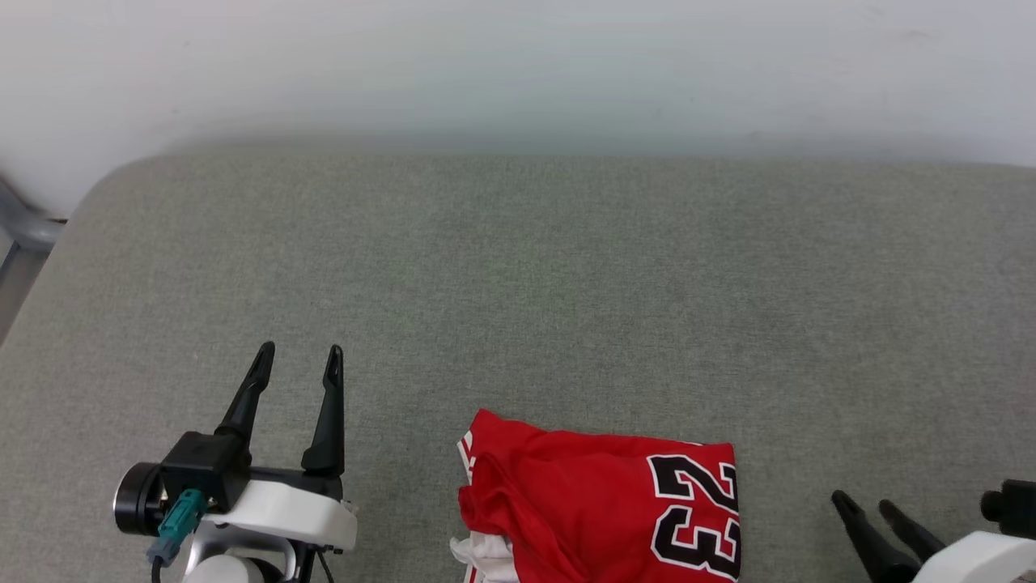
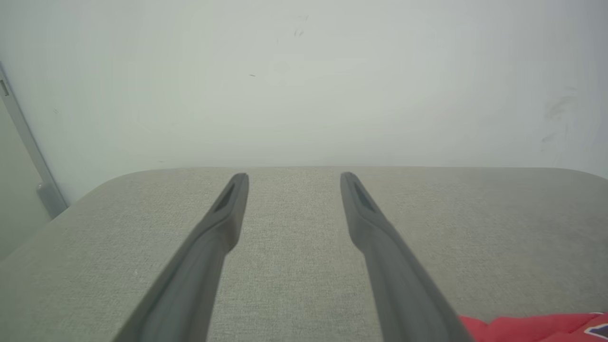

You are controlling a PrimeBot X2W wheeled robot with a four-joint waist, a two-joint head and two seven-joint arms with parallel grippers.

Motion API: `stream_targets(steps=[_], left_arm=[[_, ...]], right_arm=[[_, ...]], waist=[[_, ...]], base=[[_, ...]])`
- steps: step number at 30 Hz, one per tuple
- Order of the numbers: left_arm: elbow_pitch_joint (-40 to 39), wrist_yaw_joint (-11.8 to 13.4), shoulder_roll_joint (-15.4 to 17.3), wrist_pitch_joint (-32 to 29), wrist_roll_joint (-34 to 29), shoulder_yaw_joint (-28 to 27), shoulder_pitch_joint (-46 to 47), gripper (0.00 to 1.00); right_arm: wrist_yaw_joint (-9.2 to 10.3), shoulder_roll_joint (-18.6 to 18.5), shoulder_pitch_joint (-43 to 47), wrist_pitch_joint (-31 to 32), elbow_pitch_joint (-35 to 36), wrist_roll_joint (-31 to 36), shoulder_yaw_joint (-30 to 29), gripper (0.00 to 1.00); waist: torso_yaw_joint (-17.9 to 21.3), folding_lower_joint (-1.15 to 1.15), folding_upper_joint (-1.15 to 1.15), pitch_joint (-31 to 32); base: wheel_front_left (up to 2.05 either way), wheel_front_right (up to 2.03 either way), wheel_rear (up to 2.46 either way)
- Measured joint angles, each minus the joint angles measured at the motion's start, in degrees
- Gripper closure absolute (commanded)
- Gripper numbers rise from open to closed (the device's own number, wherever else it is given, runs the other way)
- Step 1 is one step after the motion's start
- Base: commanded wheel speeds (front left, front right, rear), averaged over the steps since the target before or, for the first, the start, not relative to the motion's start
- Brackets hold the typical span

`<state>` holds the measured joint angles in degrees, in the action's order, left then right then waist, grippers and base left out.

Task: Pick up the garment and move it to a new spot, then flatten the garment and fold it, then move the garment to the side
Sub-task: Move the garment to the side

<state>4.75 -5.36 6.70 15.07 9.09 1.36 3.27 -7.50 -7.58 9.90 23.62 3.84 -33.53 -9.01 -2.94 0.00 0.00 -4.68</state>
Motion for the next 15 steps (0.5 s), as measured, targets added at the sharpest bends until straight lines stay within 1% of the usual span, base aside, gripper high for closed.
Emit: stream_targets(steps=[2, 4, 7, 9, 15], left_arm=[[-0.5, -0.2, -0.4, 0.0, -0.2, 0.1, 1.0, 0.0], [-0.8, -0.5, -0.9, 0.0, -0.3, 0.1, 1.8, 0.0], [-1.1, -0.8, -1.4, 0.0, -0.3, 0.6, 3.1, 0.0], [-1.1, -1.0, -1.6, 0.0, -0.4, 0.8, 4.0, 0.0], [-1.1, -1.4, -2.0, 0.0, -0.7, 0.4, 5.2, 0.0]], right_arm=[[0.0, -0.4, -0.5, 3.2, -0.7, -2.9, 1.7, 0.0], [0.0, -0.9, -1.1, 5.9, -1.3, -4.1, 4.0, 0.0], [0.0, -1.0, -2.0, 8.8, -2.0, -7.0, 7.3, 0.0], [0.0, -1.1, -2.8, 10.3, -2.8, -9.1, 9.2, 0.0], [-0.05, -2.0, -4.7, 11.9, -6.0, -11.6, 13.0, 0.0]], waist=[[-0.5, 0.0, 0.0, -1.3], [-1.1, 0.0, 0.0, -2.6], [-2.1, 0.0, 0.0, -4.7], [-2.7, 0.0, 0.0, -6.0], [-4.4, 0.0, 0.0, -8.8]], base=[[0.0, 0.0, 0.0], [0.0, 0.0, 0.0], [0.0, 0.0, 0.0], [0.0, 0.0, 0.0], [0.0, 0.0, 0.0]])
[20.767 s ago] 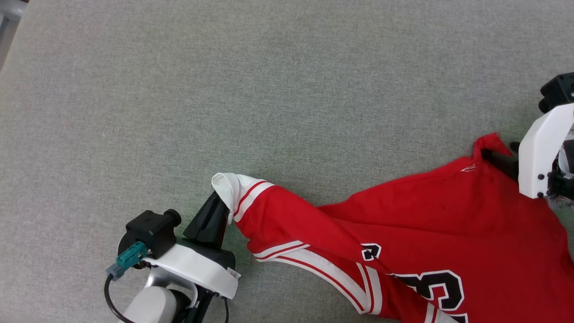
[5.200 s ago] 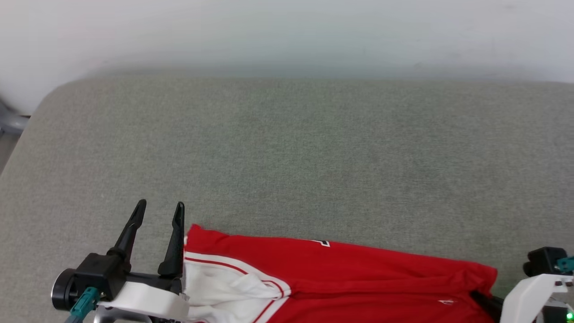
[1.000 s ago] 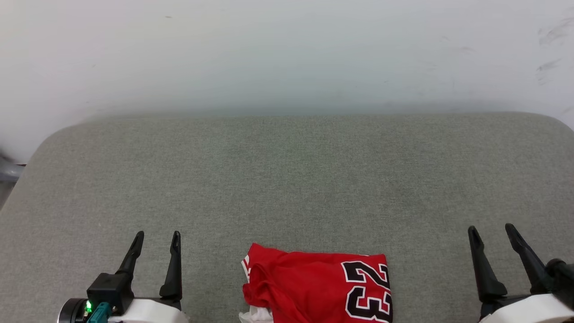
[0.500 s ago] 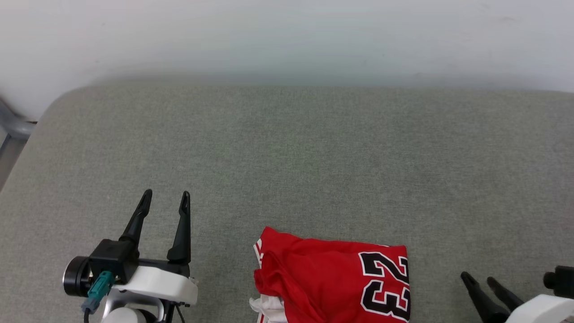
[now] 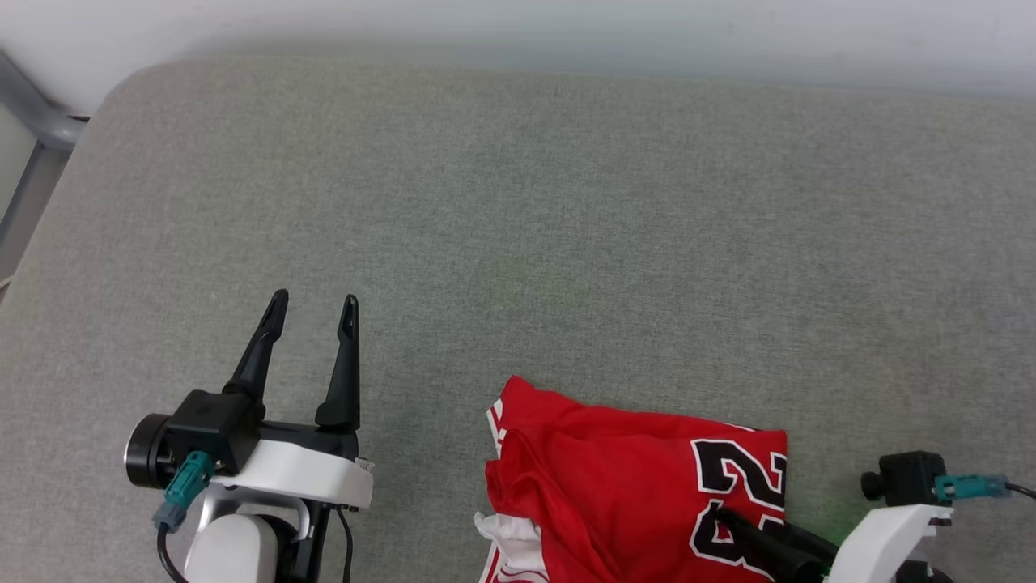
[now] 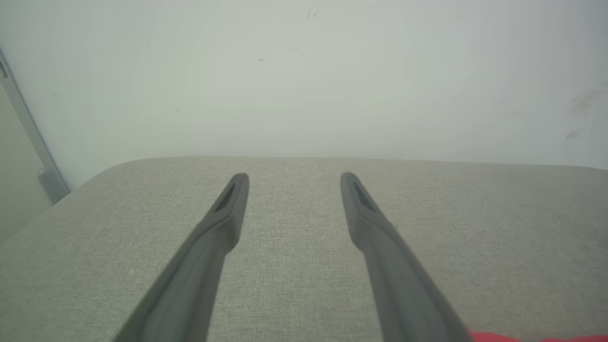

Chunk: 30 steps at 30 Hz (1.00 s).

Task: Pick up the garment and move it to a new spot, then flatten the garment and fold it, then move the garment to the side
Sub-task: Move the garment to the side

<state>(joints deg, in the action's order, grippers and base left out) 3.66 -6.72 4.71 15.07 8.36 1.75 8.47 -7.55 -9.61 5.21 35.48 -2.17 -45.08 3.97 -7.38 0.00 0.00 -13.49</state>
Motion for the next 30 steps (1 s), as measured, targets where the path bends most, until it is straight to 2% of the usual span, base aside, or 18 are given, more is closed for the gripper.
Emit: stream_targets(steps=[3, 4, 5, 6, 16, 21, 30], left_arm=[[0.0, -0.2, -0.2, 0.0, 0.0, -0.4, 0.1, 0.0], [0.0, -0.2, -0.3, 0.0, -0.1, -0.5, 0.2, 0.0], [0.1, -0.2, -0.3, 0.0, -0.1, -0.5, 0.3, 0.0], [0.1, -0.3, -0.4, 0.0, -0.1, -0.7, 0.3, 0.0], [1.1, -0.5, -0.6, 0.0, -0.7, -1.5, -0.5, 0.0], [0.3, -0.6, -0.3, 0.0, -1.1, -2.1, -2.0, 0.0], [-1.7, -0.7, -0.1, 0.0, -1.3, -1.2, -2.0, 0.0]], right_arm=[[-0.02, -0.1, -1.0, 0.7, -1.2, -1.0, 1.2, 0.0], [-0.02, -0.2, -1.3, 0.9, -1.4, -1.2, 1.6, 0.57], [-0.02, -0.2, -1.6, 0.9, -1.6, -1.2, 1.9, 0.84], [-0.02, -0.3, -1.9, 0.9, -1.9, -1.2, 2.3, 1.0], [0.04, -2.8, -4.0, -1.1, 0.1, 3.1, 6.0, 1.0], [0.04, -7.2, -6.5, -0.1, 4.4, 8.5, 8.0, 1.0], [0.04, -13.0, -11.7, 1.9, 8.8, 12.3, 8.8, 1.0]], waist=[[-0.4, 0.0, 0.0, -0.7], [-0.5, 0.0, 0.0, -0.8], [-0.5, 0.0, 0.0, -0.9], [-0.5, 0.0, 0.0, -0.9], [0.8, 0.0, 0.0, 2.1], [5.1, 0.0, 0.0, 4.5], [15.4, 0.0, 0.0, 3.9]], base=[[0.0, 0.0, 0.0], [0.0, 0.0, 0.0], [0.0, 0.0, 0.0], [0.0, 0.0, 0.0], [0.0, 0.0, 0.0], [0.0, 0.0, 0.0], [0.0, 0.0, 0.0]])
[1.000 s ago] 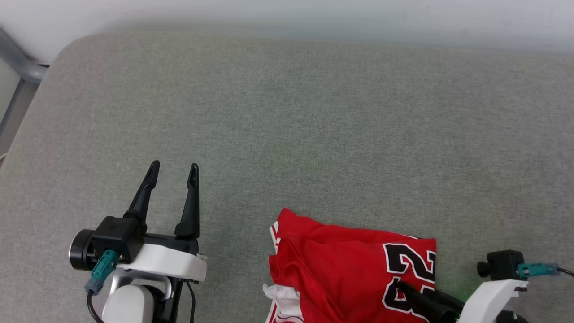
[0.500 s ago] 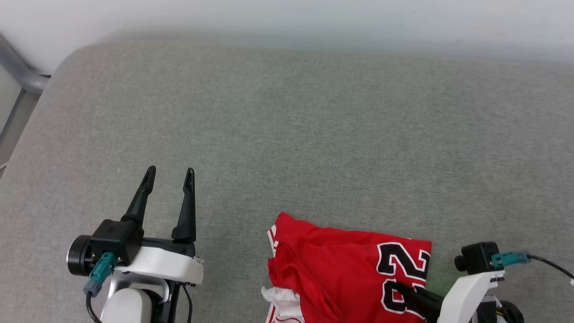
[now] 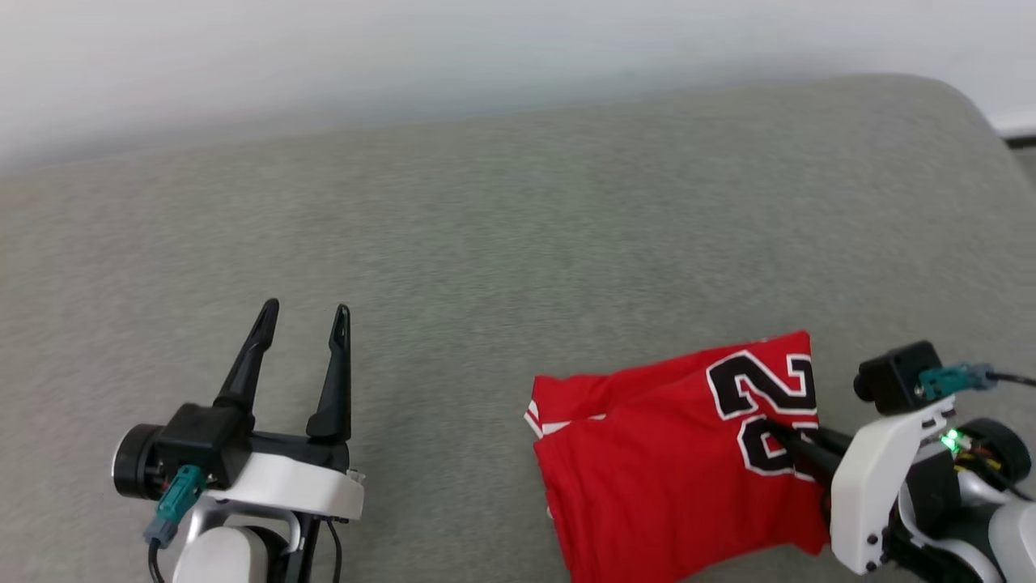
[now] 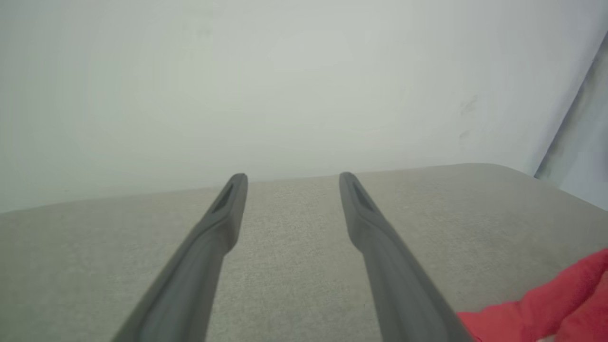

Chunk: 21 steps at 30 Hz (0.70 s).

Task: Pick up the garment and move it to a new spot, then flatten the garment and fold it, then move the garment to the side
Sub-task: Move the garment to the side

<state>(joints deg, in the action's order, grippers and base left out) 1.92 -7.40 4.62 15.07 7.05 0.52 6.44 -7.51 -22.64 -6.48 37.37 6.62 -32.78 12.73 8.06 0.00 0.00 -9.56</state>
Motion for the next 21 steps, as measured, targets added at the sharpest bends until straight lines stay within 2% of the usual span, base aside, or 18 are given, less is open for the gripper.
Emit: stream_targets(steps=[4, 10, 16, 21], left_arm=[[-1.0, 0.0, 1.3, 0.0, -0.6, 0.3, 1.0, 0.0], [-2.6, 0.0, 3.6, 0.0, -1.4, 1.9, 3.3, 0.0], [-5.4, 0.0, 6.6, -0.8, -1.8, 4.1, 6.2, 0.0], [-7.8, -0.1, 8.9, -2.4, -1.2, 7.0, 10.1, 0.0]], right_arm=[[0.0, -0.7, -2.8, -0.5, -0.2, 0.6, 0.0, 1.0], [0.0, -1.9, -8.4, -3.8, -4.6, 1.7, -1.0, 1.0], [-0.01, -2.8, -16.0, -7.8, -11.2, 3.2, -3.8, 1.0], [-0.03, -3.9, -21.5, -11.6, -18.5, 5.5, -8.0, 1.0]], waist=[[5.0, 0.0, 0.0, -1.5], [11.5, 0.0, 0.0, -5.5], [15.4, 0.01, 0.0, -11.2], [16.5, 0.01, 0.0, -16.7]], base=[[0.0, 0.0, 0.0], [0.0, 0.0, 0.0], [0.0, 0.0, 0.0], [0.0, 0.0, 0.0]])
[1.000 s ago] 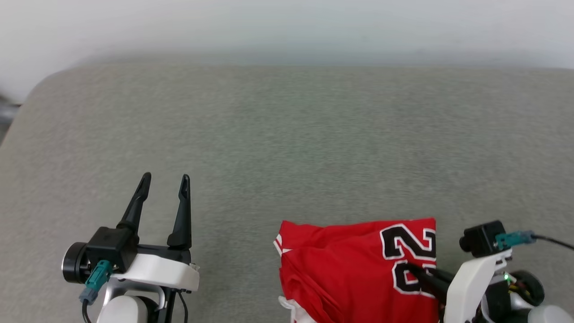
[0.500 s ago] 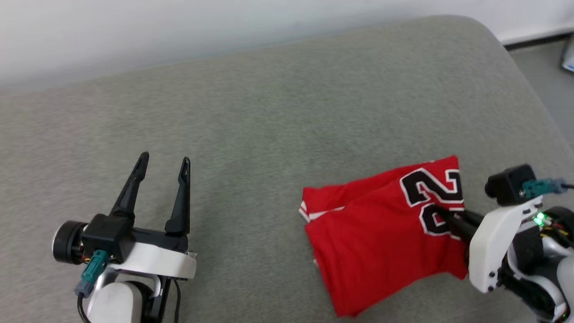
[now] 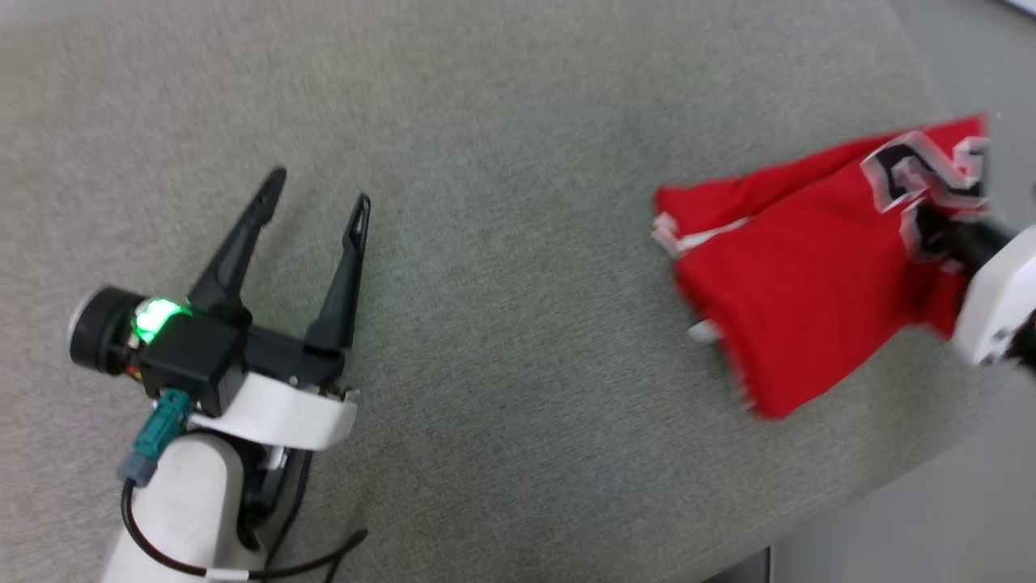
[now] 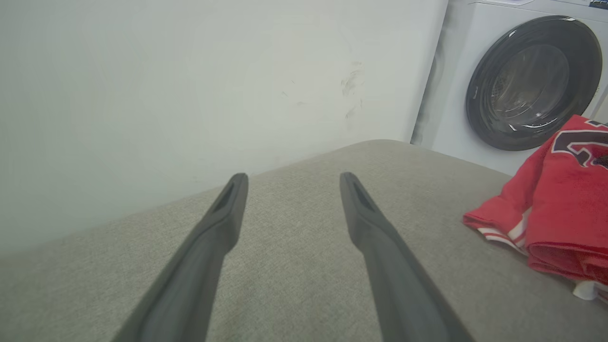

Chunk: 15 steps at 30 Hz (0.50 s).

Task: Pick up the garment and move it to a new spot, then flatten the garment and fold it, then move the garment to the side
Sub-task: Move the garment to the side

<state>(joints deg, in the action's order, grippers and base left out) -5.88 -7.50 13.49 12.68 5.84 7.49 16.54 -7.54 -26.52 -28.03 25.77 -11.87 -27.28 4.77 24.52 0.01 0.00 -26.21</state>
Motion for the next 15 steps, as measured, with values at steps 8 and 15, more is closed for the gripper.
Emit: stream_targets(steps=[8, 15], left_arm=[[-4.6, 0.0, 3.1, -2.4, 0.3, 1.6, 5.4, 0.0], [-7.9, 0.0, 4.6, -3.9, 0.0, 2.4, 8.2, 0.0]], right_arm=[[0.0, -1.7, -8.9, -5.5, -11.8, 3.7, -9.6, 1.0], [0.01, -1.8, -12.8, -9.7, -20.7, 8.0, -16.8, 1.0]], waist=[[-1.5, 0.0, 0.0, -8.1], [-4.1, 0.0, 0.0, -13.4]], base=[[0.0, 0.0, 0.0], [0.0, 0.0, 0.0]])
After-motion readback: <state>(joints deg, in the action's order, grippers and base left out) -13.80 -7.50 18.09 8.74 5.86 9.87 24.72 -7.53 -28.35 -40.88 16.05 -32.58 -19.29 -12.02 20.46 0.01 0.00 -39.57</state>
